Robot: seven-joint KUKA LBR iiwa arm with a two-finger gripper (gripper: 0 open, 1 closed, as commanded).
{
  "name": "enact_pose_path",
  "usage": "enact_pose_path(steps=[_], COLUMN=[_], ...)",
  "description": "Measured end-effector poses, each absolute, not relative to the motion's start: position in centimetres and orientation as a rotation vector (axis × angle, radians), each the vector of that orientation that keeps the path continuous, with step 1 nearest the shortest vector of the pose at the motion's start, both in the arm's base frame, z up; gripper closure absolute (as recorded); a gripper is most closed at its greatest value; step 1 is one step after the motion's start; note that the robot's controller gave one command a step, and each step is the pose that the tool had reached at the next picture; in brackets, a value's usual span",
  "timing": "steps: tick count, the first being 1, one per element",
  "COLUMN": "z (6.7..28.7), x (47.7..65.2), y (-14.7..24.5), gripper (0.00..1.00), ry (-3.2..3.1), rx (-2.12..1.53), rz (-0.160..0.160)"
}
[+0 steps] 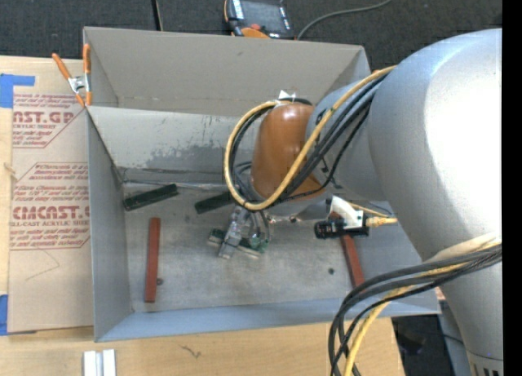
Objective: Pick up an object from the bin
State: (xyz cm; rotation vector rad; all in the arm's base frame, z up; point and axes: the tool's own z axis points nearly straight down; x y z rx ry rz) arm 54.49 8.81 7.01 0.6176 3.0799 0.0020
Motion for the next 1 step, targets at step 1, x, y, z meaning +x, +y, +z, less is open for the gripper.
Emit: enact_pose_path(steps=[1], z=[7.08], x=[54.48], y=[8.85], gripper=[1.0], ry=[3.081], rx=[0.618], rz=[0.001])
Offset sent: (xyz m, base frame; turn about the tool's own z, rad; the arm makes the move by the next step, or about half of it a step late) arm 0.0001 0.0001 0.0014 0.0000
